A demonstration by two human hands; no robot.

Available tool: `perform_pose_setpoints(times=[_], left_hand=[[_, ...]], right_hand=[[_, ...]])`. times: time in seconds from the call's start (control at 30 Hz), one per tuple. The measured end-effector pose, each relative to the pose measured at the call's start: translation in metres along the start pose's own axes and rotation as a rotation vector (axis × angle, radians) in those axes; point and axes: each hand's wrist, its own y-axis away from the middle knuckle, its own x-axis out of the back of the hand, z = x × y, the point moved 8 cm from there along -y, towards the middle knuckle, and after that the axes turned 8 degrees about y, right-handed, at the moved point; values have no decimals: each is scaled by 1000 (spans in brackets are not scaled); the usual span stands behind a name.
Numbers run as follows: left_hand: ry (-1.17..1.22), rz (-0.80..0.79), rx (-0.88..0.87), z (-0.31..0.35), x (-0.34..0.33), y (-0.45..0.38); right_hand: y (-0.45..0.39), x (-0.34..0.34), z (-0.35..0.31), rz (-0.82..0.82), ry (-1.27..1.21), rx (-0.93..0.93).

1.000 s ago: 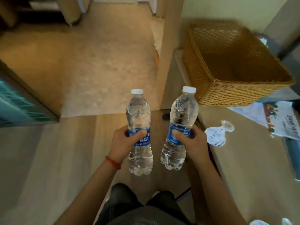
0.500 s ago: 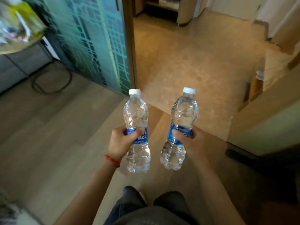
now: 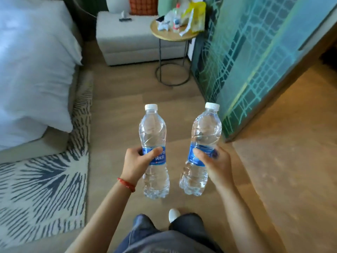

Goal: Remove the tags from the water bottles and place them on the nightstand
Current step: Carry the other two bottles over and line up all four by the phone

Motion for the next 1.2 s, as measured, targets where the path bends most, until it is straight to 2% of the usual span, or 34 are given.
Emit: perform_pose_setpoints(times=[0.3,0.6,1.0,1.2], left_hand=[[88,351,-15,-3,70,-6],[121,583,-10,-10,200,4],[147,869,-28,-3,464,34],[207,1007,-17,-16,555,40]], right_hand=[[-64,-97,-10,-377,103,25],[-50,-257,-24,-708,142,90],[25,-516,-76,-912,143,172],[42,-618,-81,-1005,189,176]])
